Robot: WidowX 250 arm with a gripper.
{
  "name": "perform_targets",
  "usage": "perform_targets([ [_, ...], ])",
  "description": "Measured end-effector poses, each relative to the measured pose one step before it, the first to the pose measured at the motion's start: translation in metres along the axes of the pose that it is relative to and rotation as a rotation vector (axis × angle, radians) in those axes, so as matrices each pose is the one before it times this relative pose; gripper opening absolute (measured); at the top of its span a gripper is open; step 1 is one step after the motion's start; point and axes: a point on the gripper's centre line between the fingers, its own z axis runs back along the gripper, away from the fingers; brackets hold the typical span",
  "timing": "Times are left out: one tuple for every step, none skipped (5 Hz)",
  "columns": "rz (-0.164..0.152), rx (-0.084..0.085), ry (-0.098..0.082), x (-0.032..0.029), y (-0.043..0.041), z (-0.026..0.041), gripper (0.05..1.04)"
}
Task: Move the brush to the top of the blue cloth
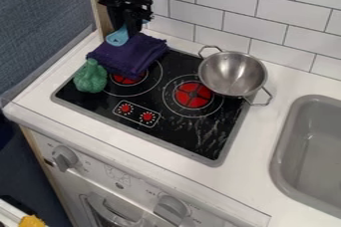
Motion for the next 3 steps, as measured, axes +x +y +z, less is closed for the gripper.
perform_targets([
  [-0.0066, -0.0120, -0.0041, -0.00023, 0.00092, 0.00072, 0.710],
  [-0.0022, 0.0030, 0.0031, -0.00050, 0.00047, 0.00000, 0.974],
  [-0.0097, -0.0058, 0.0060, -0.00027, -0.00573, -0.00185, 1.008],
])
